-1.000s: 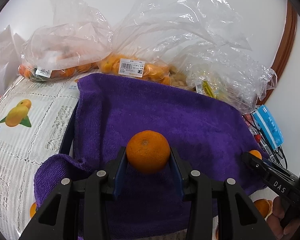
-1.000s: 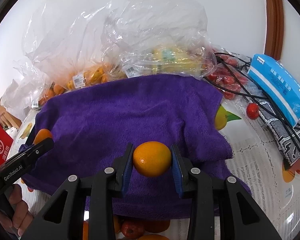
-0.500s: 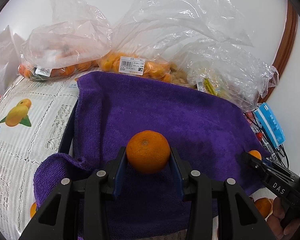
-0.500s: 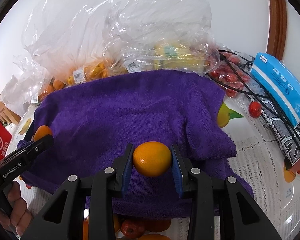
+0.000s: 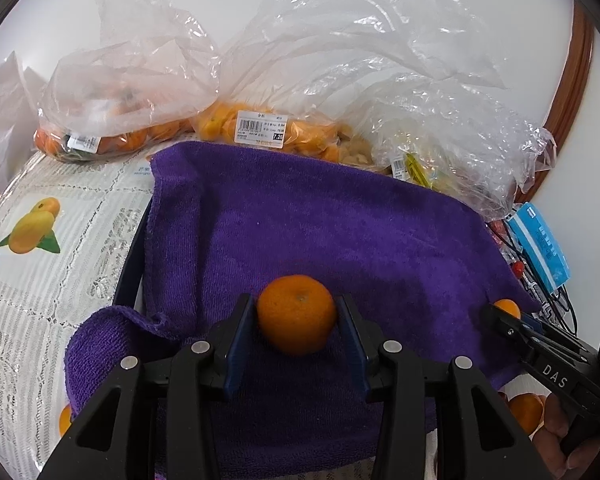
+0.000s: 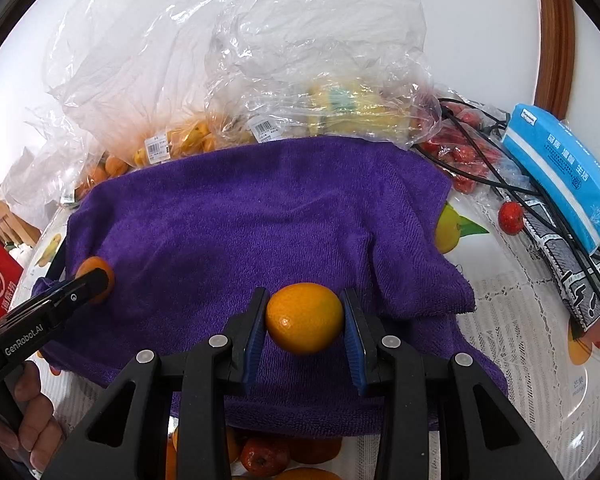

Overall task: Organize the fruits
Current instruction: 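Lower and open the right tool on the towel while the left tool releases its orange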

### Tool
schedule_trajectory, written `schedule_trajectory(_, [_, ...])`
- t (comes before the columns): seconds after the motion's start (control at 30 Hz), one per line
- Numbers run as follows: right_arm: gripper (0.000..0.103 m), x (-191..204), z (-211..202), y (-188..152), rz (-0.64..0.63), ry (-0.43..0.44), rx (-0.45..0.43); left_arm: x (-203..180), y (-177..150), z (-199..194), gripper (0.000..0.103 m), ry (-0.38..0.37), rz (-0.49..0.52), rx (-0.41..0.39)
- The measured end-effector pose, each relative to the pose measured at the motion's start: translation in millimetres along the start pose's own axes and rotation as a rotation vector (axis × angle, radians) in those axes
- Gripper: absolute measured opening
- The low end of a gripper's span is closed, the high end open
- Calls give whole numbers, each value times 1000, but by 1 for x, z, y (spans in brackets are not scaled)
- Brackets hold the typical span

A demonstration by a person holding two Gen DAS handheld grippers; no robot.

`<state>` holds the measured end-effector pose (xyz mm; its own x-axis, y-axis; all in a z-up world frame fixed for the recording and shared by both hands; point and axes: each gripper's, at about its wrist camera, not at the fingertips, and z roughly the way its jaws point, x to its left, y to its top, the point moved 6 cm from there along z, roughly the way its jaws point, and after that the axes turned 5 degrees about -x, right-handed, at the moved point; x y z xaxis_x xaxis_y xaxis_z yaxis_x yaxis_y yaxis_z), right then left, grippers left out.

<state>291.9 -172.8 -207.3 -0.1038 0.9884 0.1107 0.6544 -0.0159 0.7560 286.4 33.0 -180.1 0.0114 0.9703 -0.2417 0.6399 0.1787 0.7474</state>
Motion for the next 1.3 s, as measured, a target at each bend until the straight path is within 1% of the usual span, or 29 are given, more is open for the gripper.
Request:
schedule_trajectory(0.2, [36, 1, -1, 0, 0, 4, -5, -4, 0, -3, 42, 8, 30, -13])
schedule_trajectory(0.27, [36, 0, -1, 0, 1, 4, -5, -4, 1, -3, 44, 7, 31, -14])
schedule_trajectory(0.43, [36, -1, -3, 1, 8, 11, -12, -2, 3, -3, 45, 1, 21, -13])
schedule_trajectory(0.57, [36, 1, -11, 5, -3, 18, -42, -2, 4, -5, 48, -5, 20, -20])
schedule_trajectory(0.7, [41, 7, -18, 8, -29, 22, -69, -3, 4, -7, 49, -10, 24, -25])
schedule_trajectory(0.8, [41, 10, -22, 10, -36, 27, -80, -4, 4, -9, 51, -9, 28, -29])
schedule_trajectory(0.93, [41, 10, -29, 12, -24, 35, -99, -4, 5, -11, 51, 5, 37, -46])
schedule_trajectory(1.03, [41, 10, -35, 14, -29, 19, -123, -6, 6, -13, 51, 13, 47, -55])
schedule_trajectory(1.3, [42, 12, -46, 16, -42, 14, -172, -10, 5, -15, 51, 36, 69, -65])
